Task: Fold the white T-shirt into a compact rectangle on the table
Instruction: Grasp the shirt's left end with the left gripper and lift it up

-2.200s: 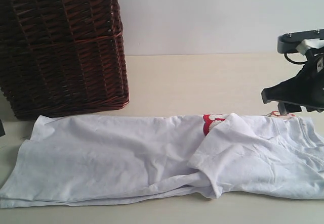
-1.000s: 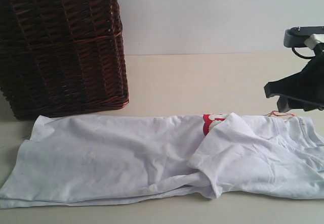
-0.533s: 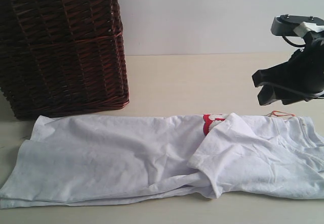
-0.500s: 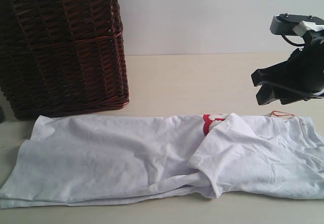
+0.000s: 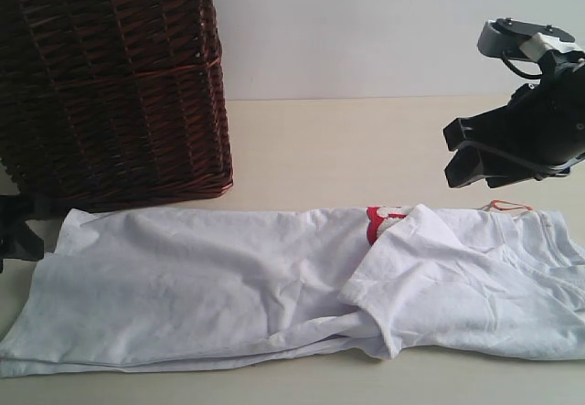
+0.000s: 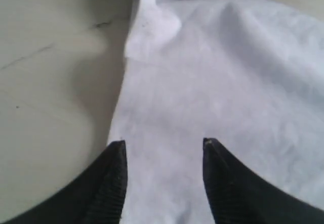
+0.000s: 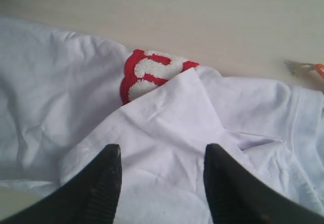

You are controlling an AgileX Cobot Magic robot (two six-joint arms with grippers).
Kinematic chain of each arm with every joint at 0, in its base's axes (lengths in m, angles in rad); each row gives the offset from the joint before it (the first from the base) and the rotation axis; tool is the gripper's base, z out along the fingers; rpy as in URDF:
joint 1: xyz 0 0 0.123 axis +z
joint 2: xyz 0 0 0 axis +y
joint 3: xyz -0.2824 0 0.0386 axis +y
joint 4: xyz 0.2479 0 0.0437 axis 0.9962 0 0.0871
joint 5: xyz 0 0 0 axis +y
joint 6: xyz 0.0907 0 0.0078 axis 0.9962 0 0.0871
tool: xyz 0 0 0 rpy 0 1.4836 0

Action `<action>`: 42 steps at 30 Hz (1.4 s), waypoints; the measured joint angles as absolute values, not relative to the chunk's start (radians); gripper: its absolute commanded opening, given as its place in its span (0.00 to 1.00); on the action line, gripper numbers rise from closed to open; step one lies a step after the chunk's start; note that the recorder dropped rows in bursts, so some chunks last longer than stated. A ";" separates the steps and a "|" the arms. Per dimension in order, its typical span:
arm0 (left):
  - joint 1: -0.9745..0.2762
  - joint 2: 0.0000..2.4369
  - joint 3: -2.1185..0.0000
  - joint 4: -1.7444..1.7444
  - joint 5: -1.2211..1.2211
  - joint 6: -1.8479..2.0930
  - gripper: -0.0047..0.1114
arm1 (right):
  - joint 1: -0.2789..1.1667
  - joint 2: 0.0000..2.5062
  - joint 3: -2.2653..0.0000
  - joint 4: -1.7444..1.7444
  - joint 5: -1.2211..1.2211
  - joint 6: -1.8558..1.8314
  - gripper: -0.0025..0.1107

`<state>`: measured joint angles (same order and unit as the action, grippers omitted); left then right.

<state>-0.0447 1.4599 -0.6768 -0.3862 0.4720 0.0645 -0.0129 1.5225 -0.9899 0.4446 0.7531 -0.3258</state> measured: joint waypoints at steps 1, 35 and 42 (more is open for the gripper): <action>-0.027 1.488 -0.689 -0.386 0.475 0.075 0.44 | -0.013 1.522 -0.990 0.445 0.755 -0.326 0.45; -0.032 1.828 -0.767 -0.688 0.412 0.552 0.44 | -0.013 1.522 -0.990 0.451 0.779 -0.347 0.45; -0.049 1.845 -0.784 -0.730 0.464 0.617 0.04 | -0.013 1.522 -0.990 0.451 0.780 -0.347 0.45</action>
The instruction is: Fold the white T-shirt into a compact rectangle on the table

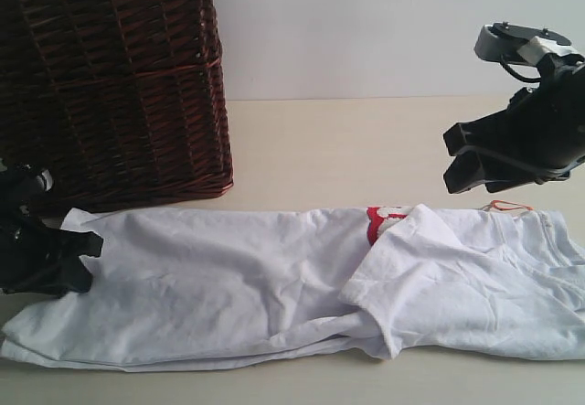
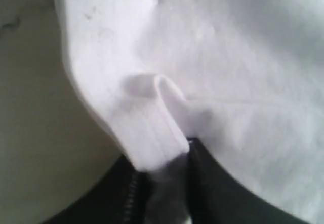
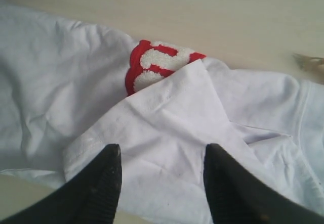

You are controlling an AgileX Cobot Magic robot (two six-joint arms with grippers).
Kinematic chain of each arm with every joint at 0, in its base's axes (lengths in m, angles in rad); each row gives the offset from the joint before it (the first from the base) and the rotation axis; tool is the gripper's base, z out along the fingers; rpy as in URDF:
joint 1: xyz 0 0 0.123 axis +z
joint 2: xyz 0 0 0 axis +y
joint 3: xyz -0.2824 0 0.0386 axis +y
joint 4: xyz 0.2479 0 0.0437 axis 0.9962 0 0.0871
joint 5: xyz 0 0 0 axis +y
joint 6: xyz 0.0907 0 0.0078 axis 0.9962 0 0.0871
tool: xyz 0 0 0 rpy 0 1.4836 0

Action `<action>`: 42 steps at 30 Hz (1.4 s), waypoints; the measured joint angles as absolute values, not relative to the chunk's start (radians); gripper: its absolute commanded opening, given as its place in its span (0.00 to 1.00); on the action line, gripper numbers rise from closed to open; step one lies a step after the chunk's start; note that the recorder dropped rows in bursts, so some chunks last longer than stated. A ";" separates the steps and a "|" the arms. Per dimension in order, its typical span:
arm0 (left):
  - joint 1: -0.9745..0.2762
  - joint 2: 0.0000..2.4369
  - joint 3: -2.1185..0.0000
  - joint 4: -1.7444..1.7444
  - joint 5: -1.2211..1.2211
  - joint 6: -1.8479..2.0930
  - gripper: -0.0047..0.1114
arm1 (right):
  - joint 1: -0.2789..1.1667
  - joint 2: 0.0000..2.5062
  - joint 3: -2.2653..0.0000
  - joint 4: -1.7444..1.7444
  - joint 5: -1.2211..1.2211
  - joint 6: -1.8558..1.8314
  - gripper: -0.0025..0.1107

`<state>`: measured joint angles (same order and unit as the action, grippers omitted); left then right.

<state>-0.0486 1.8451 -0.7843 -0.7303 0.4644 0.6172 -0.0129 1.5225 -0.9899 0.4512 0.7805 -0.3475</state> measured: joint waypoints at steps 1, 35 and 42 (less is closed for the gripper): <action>-0.049 1.845 -0.787 -0.727 0.468 0.617 0.04 | -0.013 1.522 -0.990 0.451 0.782 -0.347 0.45; -0.787 1.761 -1.374 -0.907 0.575 0.524 0.04 | -0.013 1.091 -0.990 0.519 0.840 -0.349 0.45; -0.945 2.030 -1.686 -0.916 0.561 0.543 0.04 | -0.013 0.914 -0.990 0.402 0.811 -0.273 0.45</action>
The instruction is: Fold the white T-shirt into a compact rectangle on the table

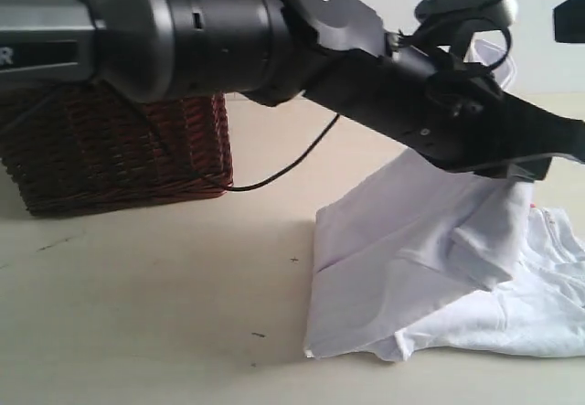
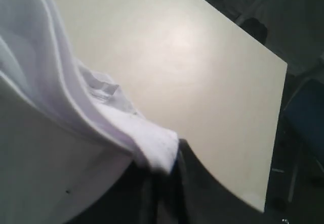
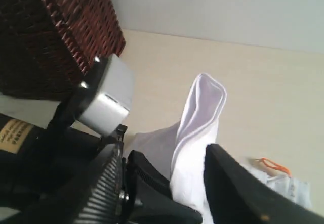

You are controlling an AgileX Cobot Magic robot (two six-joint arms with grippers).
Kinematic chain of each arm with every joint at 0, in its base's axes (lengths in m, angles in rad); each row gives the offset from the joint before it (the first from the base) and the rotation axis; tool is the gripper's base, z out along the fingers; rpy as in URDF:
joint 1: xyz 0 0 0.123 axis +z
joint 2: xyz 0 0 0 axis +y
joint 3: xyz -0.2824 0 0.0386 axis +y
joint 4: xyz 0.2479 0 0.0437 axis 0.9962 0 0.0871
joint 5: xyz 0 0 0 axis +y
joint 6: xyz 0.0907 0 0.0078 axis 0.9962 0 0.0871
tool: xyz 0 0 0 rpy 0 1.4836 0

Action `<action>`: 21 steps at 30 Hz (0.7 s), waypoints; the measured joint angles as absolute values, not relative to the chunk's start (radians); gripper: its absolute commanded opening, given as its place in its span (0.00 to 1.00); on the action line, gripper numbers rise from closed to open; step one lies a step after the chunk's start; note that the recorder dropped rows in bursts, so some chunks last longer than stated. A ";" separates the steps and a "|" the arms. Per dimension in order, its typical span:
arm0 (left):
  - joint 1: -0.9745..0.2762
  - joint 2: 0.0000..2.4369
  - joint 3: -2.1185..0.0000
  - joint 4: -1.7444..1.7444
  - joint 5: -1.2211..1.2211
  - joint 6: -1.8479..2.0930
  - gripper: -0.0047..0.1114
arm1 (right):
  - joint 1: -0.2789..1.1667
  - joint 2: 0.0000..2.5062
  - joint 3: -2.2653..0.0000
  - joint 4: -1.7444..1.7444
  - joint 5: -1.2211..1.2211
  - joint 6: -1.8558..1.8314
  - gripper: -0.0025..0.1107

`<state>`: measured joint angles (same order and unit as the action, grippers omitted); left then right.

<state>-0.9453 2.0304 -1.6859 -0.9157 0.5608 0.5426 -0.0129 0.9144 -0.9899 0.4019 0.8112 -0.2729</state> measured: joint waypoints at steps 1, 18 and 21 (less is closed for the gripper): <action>-0.957 2.065 -1.729 -0.916 0.561 0.556 0.04 | -0.013 0.895 -0.990 0.362 0.804 -0.245 0.45; -0.765 1.655 -1.510 -0.328 0.894 0.213 0.04 | -0.013 0.881 -0.990 0.273 0.798 -0.180 0.45; -0.677 1.552 -1.400 -0.306 0.898 0.206 0.04 | -0.013 0.881 -0.990 0.273 0.800 -0.180 0.45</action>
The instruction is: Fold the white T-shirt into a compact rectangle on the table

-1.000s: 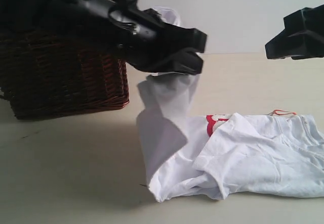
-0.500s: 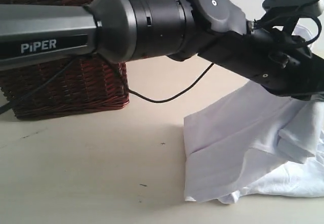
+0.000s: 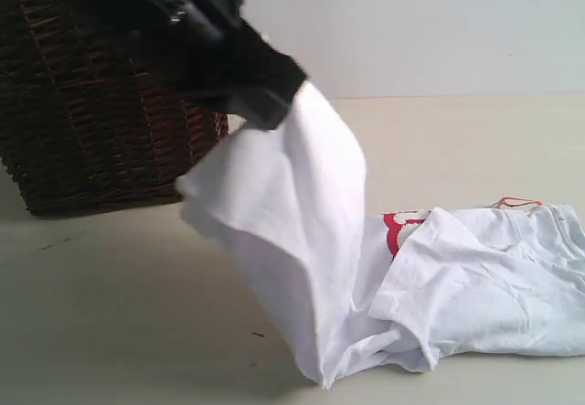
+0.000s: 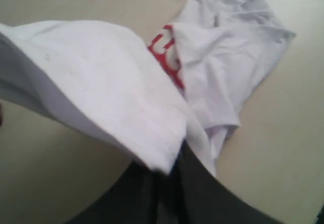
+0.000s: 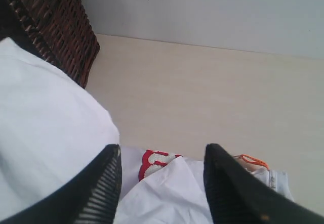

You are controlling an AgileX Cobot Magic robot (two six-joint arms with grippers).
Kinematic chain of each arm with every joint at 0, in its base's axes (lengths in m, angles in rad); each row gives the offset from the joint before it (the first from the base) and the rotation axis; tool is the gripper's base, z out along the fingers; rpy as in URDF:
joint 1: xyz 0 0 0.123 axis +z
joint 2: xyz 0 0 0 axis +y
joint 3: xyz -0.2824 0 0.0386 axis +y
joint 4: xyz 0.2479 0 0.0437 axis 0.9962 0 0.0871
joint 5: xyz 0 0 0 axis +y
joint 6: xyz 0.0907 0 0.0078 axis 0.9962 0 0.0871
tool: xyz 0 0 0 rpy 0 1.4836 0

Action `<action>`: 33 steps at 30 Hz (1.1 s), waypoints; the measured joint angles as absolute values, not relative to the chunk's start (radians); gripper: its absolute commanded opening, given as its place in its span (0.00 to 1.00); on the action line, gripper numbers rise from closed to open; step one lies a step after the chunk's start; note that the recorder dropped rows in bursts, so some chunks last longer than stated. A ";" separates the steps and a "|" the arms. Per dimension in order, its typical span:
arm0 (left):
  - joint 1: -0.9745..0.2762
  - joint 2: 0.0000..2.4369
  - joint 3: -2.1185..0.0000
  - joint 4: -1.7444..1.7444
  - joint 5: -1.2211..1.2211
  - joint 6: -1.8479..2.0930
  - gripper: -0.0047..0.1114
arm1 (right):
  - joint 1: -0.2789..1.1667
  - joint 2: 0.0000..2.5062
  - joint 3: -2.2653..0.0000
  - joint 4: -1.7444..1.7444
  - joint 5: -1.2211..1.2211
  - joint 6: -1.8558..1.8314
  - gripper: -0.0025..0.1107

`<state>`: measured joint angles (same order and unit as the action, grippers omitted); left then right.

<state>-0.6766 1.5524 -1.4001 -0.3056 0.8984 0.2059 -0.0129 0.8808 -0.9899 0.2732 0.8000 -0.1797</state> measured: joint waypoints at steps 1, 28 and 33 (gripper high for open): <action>-0.650 1.522 -1.360 -0.303 0.898 0.204 0.04 | -0.013 0.881 -0.990 0.273 0.800 -0.180 0.45; -0.330 1.334 -0.883 -0.179 0.809 0.108 0.65 | -0.013 1.055 -0.938 0.225 0.806 -0.151 0.45; -0.330 1.120 -0.889 -0.154 0.796 0.042 0.45 | -0.013 1.200 -0.938 -0.014 0.802 0.040 0.45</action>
